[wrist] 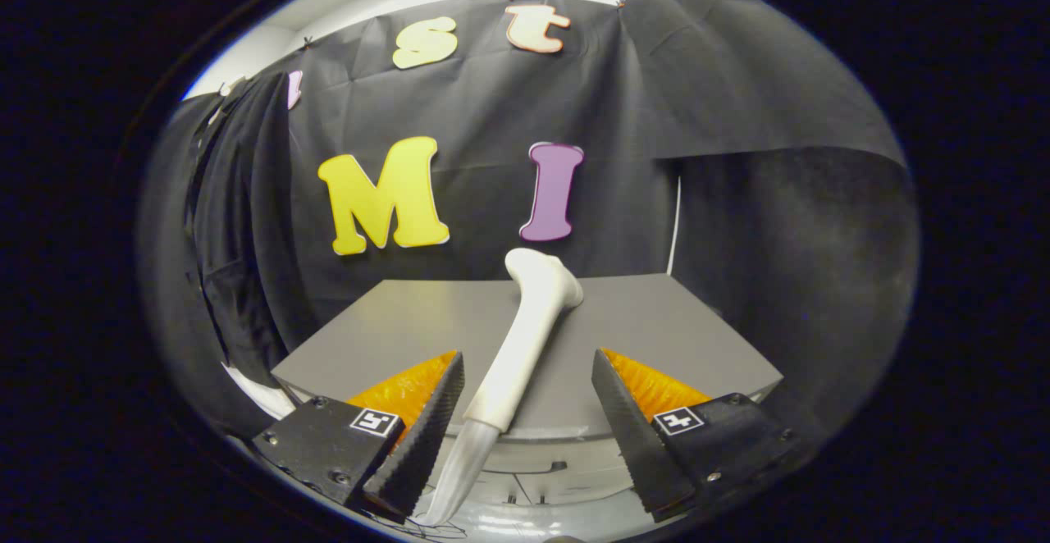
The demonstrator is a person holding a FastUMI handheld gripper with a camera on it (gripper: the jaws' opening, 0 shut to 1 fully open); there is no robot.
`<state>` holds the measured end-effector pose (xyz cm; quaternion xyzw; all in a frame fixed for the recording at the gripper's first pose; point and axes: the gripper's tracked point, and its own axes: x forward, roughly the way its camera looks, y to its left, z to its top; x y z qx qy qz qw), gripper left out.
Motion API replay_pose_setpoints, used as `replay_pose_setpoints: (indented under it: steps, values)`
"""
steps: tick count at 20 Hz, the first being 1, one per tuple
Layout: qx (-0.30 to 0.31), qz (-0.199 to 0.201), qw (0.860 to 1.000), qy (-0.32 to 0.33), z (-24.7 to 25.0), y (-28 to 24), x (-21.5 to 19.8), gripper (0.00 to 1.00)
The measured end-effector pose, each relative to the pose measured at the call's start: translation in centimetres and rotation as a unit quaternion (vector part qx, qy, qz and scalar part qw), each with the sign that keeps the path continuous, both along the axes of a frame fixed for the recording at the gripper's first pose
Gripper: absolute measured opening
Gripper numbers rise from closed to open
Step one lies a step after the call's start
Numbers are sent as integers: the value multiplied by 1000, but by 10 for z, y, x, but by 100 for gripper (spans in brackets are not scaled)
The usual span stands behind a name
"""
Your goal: Iron the clothes twice with a garment steamer, once on the left side and once on the right side.
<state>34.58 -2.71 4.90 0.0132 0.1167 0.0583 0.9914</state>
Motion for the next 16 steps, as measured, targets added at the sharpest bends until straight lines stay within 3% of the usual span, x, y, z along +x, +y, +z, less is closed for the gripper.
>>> replay_pose_setpoints:
  steps: [4, 7, 11, 12, 16]
  values:
    - [4, 24, 999, 37, -17, 11, 39, 96]
    - [9, 27, 998, 64, -29, 12, 61, 87]
    - [10, 51, 995, 83, -37, 19, 68, 82]
    - [14, 45, 996, 76, -34, 20, 70, 72]
    - [36, 46, 995, 78, -33, 21, 73, 69]
